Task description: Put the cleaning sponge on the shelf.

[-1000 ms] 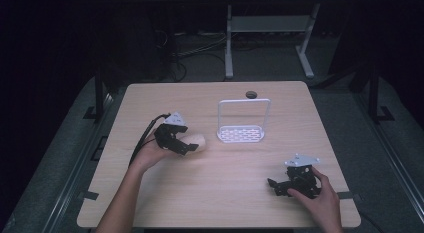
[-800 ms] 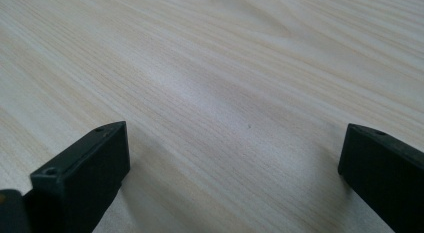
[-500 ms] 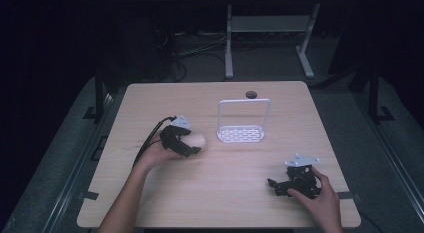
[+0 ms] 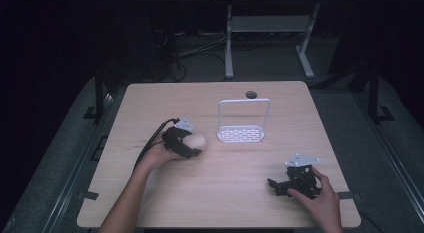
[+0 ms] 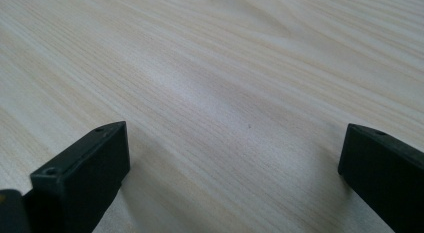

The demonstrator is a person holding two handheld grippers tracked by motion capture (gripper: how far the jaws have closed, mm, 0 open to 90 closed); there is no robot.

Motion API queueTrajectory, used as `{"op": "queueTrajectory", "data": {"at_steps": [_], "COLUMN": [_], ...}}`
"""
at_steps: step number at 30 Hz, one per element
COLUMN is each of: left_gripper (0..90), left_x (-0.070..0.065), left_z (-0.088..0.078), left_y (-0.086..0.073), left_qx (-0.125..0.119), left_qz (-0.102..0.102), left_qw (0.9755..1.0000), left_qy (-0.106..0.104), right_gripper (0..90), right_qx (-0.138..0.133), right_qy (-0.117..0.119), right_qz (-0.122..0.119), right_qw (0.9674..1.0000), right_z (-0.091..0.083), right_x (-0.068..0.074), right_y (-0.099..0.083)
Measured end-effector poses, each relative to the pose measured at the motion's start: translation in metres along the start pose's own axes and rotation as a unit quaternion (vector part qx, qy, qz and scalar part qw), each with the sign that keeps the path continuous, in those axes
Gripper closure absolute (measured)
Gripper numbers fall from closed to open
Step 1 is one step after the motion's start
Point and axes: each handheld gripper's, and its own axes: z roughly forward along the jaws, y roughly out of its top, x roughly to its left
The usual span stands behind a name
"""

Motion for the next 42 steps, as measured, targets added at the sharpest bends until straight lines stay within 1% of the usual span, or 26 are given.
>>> {"op": "queueTrajectory", "data": {"at_steps": [3, 9, 26, 32, 33, 35, 37, 38, 40, 42], "left_gripper": [17.3, 22.9, 26.7, 26.7, 26.8, 26.8, 26.8, 26.8, 26.8, 26.8], "left_x": [-0.001, -0.001, -0.002, -0.008, -0.009, -0.013, -0.016, -0.017, -0.02, -0.023], "left_z": [0.001, 0.0, -0.001, -0.003, -0.003, -0.004, -0.004, -0.005, -0.006, -0.008], "left_y": [0.0, 0.0, 0.001, 0.004, 0.005, 0.005, 0.006, 0.006, 0.007, 0.008], "left_qx": [0.006, 0.005, 0.007, 0.012, 0.011, -0.002, -0.004, -0.002, -0.003, -0.01], "left_qz": [0.003, 0.008, 0.004, -0.001, -0.002, -0.009, -0.01, -0.005, -0.006, -0.011], "left_qw": [1.0, 0.9999, 1.0, 0.9999, 0.9999, 1.0, 0.9999, 1.0, 1.0, 0.9999], "left_qy": [0.001, 0.004, 0.0, 0.002, 0.002, -0.003, -0.005, -0.003, -0.002, -0.005], "right_gripper": [0.0, 0.0, 0.0, 0.0, 0.0, 0.0, 0.0, 0.0, 0.0, 0.0], "right_qx": [0.0, 0.0, 0.0, 0.0, 0.0, 0.0, 0.0, 0.0, 0.0, 0.0], "right_qy": [0.0, 0.0, 0.0, 0.0, 0.0, 0.0, 0.0, 0.0, 0.0, 0.0], "right_qz": [0.0, 0.0, 0.0, 0.0, 0.0, 0.0, 0.0, 0.0, 0.0, 0.0], "right_qw": [1.0, 1.0, 1.0, 1.0, 1.0, 1.0, 1.0, 1.0, 1.0, 1.0], "right_z": [0.0, 0.0, 0.0, 0.0, 0.0, 0.0, 0.0, 0.0, 0.0, 0.0], "right_x": [0.0, 0.0, 0.0, 0.0, 0.0, 0.0, 0.0, 0.0, 0.0, 0.0], "right_y": [0.0, 0.0, 0.0, 0.0, 0.0, 0.0, 0.0, 0.0, 0.0, 0.0]}}
